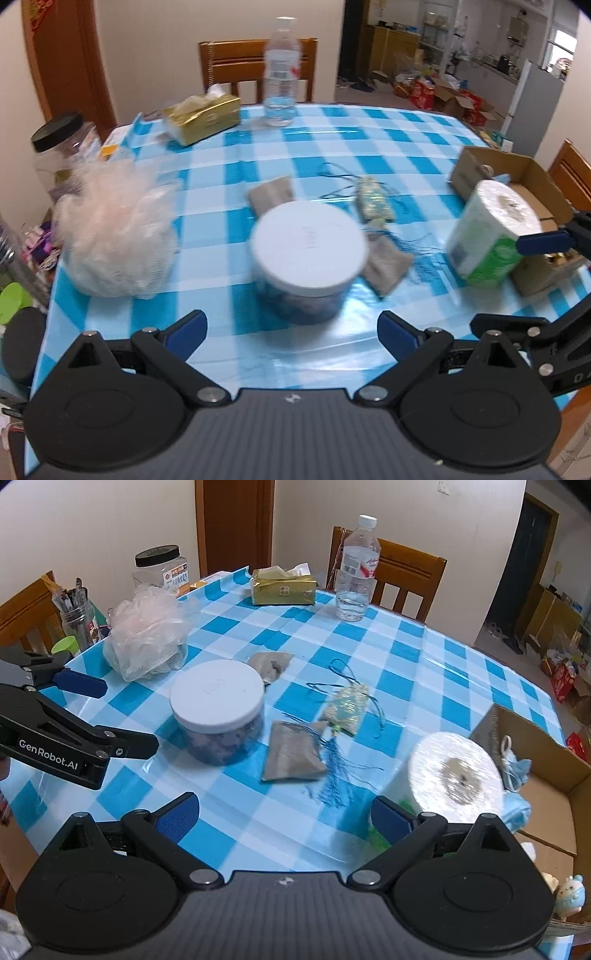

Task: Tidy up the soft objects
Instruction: 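Move both grippers back over the table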

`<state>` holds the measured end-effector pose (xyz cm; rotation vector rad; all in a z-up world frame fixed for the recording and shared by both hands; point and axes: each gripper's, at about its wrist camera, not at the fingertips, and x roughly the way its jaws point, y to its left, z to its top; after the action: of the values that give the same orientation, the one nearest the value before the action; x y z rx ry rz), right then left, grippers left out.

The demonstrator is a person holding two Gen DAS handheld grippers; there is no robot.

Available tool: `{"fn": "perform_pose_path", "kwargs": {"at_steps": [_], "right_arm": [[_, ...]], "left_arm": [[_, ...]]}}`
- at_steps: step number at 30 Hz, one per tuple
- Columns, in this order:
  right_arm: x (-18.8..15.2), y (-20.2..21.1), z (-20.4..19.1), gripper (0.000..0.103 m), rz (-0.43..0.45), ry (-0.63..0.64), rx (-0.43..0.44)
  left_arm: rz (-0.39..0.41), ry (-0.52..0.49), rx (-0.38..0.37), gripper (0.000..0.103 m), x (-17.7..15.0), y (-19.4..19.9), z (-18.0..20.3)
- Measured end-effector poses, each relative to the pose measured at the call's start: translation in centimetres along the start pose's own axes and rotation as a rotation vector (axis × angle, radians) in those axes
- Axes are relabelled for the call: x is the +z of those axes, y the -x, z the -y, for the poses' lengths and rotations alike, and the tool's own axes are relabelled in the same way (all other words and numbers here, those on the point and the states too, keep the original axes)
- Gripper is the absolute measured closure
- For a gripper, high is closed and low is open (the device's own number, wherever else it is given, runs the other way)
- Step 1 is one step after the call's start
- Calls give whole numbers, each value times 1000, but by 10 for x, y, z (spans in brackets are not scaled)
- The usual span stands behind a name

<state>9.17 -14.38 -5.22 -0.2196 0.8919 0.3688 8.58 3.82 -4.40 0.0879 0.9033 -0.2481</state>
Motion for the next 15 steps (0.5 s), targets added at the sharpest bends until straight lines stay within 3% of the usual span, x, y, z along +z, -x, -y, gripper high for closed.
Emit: {"fn": "perform_pose_path", "kwargs": {"at_steps": [15], "right_arm": [[32, -45, -6, 2, -29, 40, 37]], "left_arm": [[-16, 120, 134, 5, 5, -19, -56]]}}
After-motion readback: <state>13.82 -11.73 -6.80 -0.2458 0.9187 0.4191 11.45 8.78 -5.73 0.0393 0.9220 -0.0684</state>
